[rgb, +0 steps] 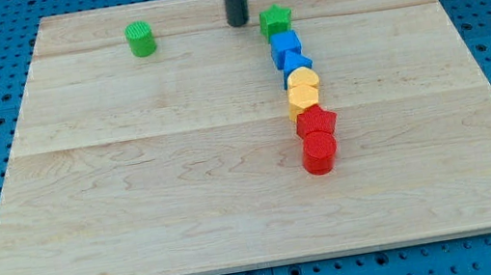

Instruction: Adjust the green star at the top of the blue cube

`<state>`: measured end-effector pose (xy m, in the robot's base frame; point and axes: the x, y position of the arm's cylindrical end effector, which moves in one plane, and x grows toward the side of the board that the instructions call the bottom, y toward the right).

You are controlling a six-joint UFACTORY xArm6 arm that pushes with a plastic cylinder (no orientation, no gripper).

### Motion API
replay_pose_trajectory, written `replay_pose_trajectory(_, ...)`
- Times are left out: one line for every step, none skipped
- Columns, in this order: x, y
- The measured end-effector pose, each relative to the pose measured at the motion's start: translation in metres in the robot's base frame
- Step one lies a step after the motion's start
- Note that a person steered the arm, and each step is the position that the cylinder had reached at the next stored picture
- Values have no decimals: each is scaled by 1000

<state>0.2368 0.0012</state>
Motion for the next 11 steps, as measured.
replay_pose_trajectory(-4,68)
replay_pose_trajectory(2,98)
replay_pose_trajectory(5,98)
replay_pose_trajectory(20,98)
replay_pose_trajectory(25,95)
replay_pose_trajectory(28,95)
replay_pose_trajectory(34,95)
replay_pose_trajectory(34,98)
replay_pose_trajectory(-17,98)
replay_pose_trajectory(-31,98)
replay_pose_trajectory(-17,96)
